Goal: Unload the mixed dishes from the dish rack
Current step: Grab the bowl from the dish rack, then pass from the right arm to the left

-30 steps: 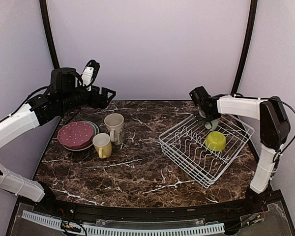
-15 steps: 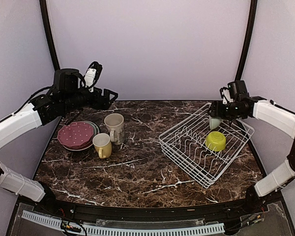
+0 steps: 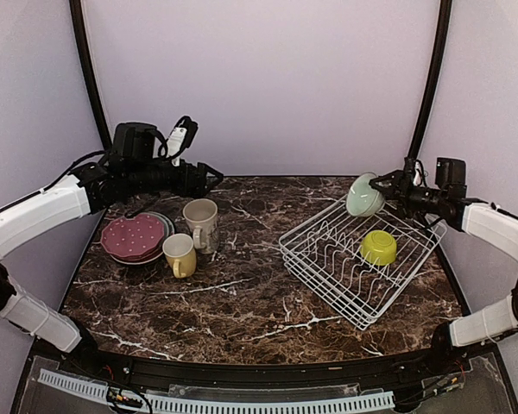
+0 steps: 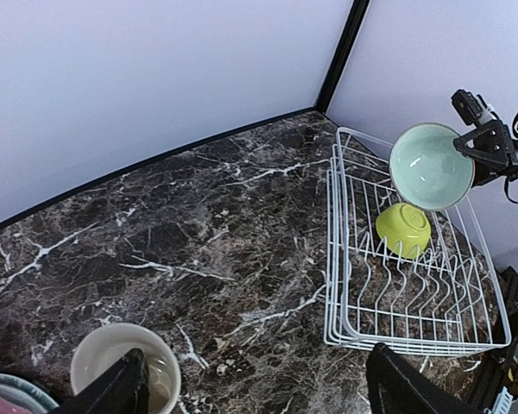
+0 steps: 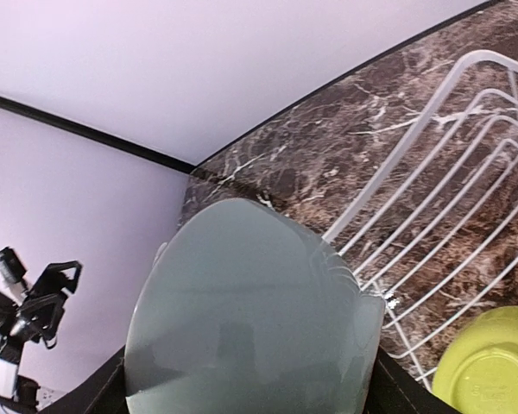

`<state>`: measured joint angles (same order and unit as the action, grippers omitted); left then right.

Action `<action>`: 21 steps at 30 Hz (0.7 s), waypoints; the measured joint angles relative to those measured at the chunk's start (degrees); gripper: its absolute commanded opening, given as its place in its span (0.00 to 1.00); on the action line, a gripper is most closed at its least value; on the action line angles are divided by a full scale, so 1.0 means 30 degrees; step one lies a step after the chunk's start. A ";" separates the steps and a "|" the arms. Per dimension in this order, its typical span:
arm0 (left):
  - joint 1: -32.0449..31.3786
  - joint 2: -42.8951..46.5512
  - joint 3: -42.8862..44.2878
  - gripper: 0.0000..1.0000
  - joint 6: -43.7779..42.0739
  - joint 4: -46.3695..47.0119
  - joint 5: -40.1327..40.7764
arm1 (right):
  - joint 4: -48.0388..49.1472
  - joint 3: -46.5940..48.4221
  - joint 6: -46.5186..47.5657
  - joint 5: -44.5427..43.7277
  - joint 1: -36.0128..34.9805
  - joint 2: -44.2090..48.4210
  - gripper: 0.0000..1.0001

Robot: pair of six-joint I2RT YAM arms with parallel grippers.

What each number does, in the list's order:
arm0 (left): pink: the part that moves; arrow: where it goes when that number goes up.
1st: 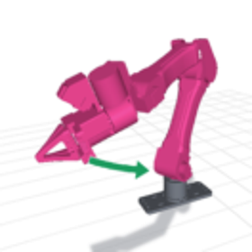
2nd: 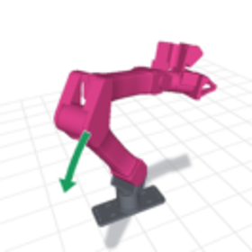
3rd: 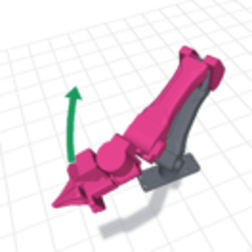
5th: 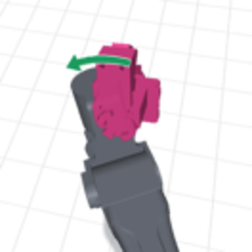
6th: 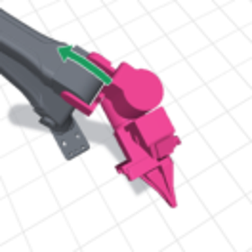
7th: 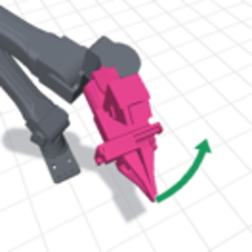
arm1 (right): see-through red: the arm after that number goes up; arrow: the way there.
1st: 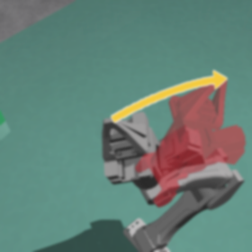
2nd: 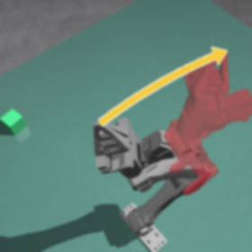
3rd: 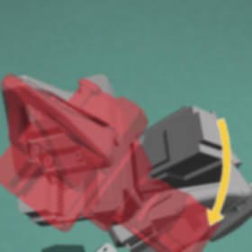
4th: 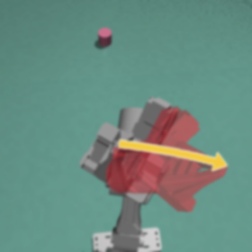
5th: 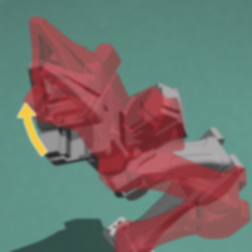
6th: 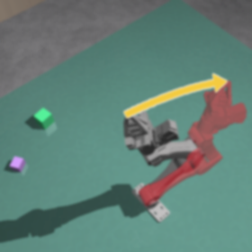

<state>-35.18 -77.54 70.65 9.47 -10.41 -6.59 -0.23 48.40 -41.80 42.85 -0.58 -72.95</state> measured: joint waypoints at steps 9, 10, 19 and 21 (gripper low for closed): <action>0.0000 -0.2433 0.0277 0.93 0.2856 0.1093 -0.6564 | 0.4568 -0.0510 -0.2732 0.1508 -0.2528 0.0750 0.33; 0.0000 -0.2754 0.0313 0.93 0.3497 0.1443 -0.7220 | 0.4940 -0.0539 -0.3002 0.1515 -0.3053 0.0678 0.33; -0.0634 -0.4896 -0.0226 0.93 0.9493 0.4736 -0.9879 | 0.8131 -0.0452 -0.4976 0.1530 -0.7737 -0.2047 0.32; -0.0933 -0.4823 -0.0663 0.91 1.0120 0.5260 -0.9697 | 0.8590 -0.0291 -0.5268 0.1574 -0.8371 -0.2769 0.32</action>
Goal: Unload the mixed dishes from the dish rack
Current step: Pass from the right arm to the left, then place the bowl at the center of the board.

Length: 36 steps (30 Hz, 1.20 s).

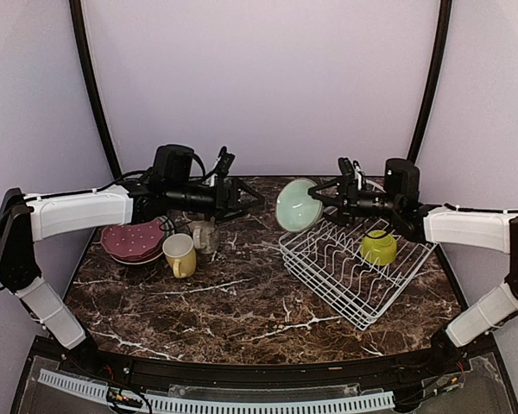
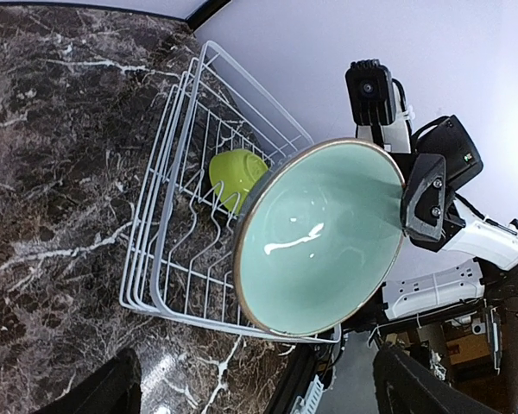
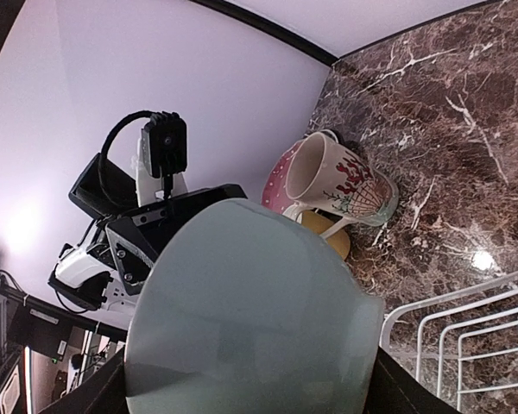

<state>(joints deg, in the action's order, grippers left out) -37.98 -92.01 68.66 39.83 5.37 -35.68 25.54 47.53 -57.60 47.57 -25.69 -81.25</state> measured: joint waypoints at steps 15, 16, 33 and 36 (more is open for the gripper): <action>-0.1479 0.1399 -0.1333 0.45 0.0131 -0.1756 0.4233 | 0.3672 0.1377 -0.1719 0.0299 -0.3213 -0.3461 0.32; -0.1486 0.1472 -0.1384 0.42 0.0080 -0.1829 0.4415 | 0.3861 0.1435 -0.1792 0.0321 -0.3315 -0.3606 0.32; -0.1566 0.2688 -0.2929 0.02 0.0182 -0.2317 0.5916 | 0.5326 0.2084 -0.2674 0.0852 -0.4466 -0.5282 0.39; -0.1719 0.2951 -0.3271 0.01 -0.0226 -0.2412 0.6076 | 0.5217 0.2084 -0.3024 0.1020 -0.4459 -0.5333 0.57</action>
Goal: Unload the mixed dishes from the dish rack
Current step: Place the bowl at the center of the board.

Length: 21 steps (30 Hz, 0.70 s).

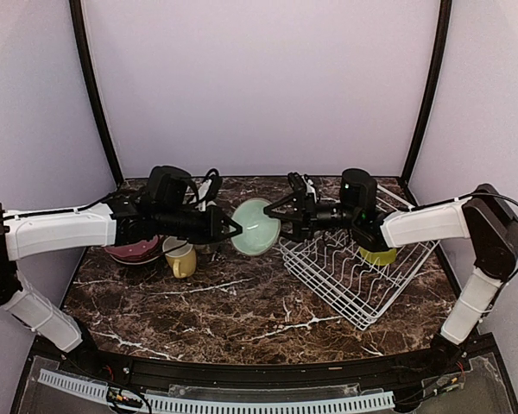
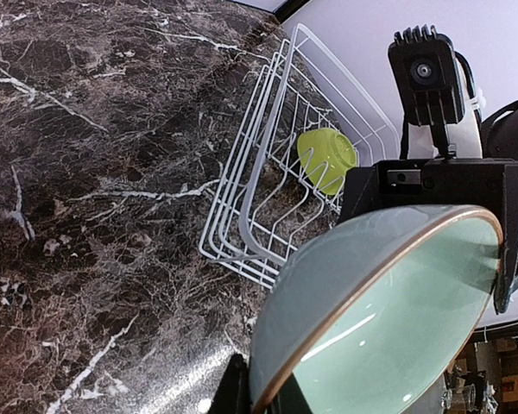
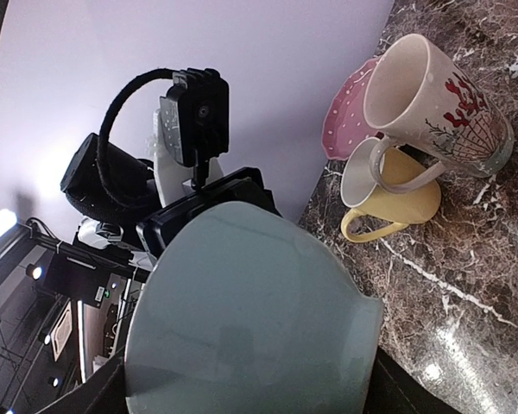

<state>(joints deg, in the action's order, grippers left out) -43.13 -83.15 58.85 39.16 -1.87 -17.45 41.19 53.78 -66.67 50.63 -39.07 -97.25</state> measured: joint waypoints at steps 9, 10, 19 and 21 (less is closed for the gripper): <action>-0.0058 0.1719 -0.1523 0.01 0.0204 -0.0911 0.0860 | -0.0117 -0.0022 0.1129 0.0255 -0.0087 0.0066 0.99; -0.0044 0.1909 -0.1785 0.01 0.0255 -0.1129 0.0969 | -0.0182 -0.0022 0.1333 0.0270 -0.0044 0.0095 0.99; 0.0036 0.3985 -0.3927 0.01 0.0452 -0.3832 0.1355 | -0.3359 -0.0109 0.4080 -0.0102 0.0940 0.1406 0.99; 0.0036 0.4816 -0.4452 0.01 0.0444 -0.4896 0.1421 | -0.4546 -0.0109 0.4889 -0.0401 0.1217 0.1858 0.99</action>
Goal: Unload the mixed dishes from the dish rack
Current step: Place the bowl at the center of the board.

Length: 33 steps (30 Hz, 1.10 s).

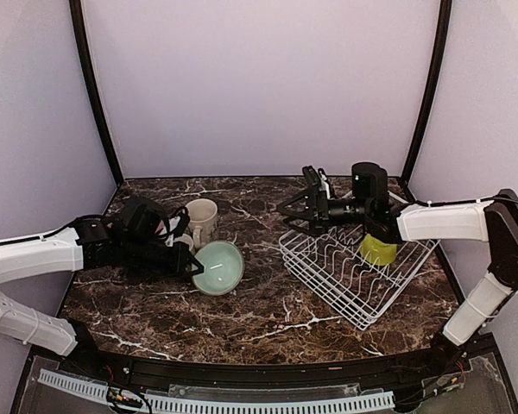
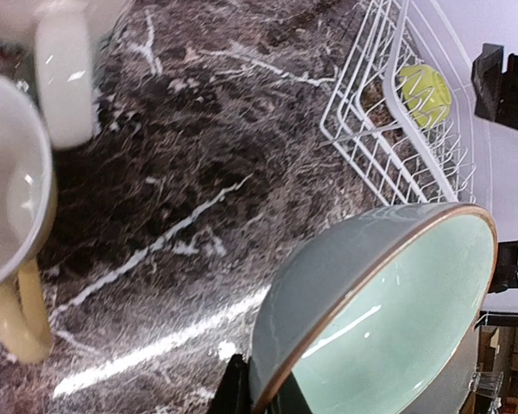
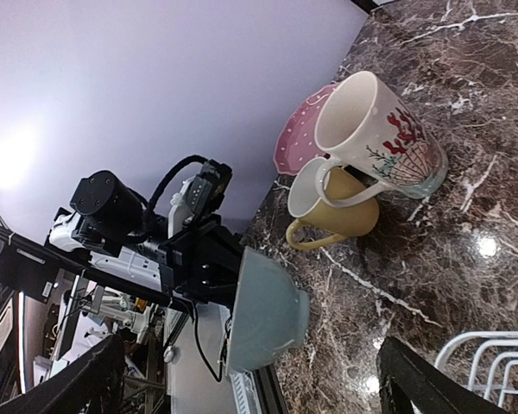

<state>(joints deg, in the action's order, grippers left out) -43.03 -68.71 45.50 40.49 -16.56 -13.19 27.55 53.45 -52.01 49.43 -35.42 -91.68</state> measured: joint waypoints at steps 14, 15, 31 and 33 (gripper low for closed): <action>0.0000 0.3665 -0.2346 0.01 0.1945 -0.8947 0.3308 | -0.5173 0.1209 0.3759 -0.1479 0.1239 0.0845 0.99; 0.0022 0.3789 -0.2623 0.01 0.2280 -0.9304 0.3555 | -0.5275 0.1260 0.3825 -0.1486 0.1260 0.0845 0.99; 0.1974 0.5683 -0.4911 0.03 0.4167 -0.9063 0.4554 | -0.6062 0.1107 0.4269 -0.1945 0.1435 0.1209 0.99; 0.2011 0.5428 -0.4911 0.09 0.4167 -0.8786 0.4554 | -0.6084 0.1107 0.4328 -0.1960 0.1435 0.1224 0.99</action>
<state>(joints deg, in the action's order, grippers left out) -36.99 -52.42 30.76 52.99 -42.92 0.47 9.30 56.77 -39.03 43.55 -31.11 -88.01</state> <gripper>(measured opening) 0.063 0.986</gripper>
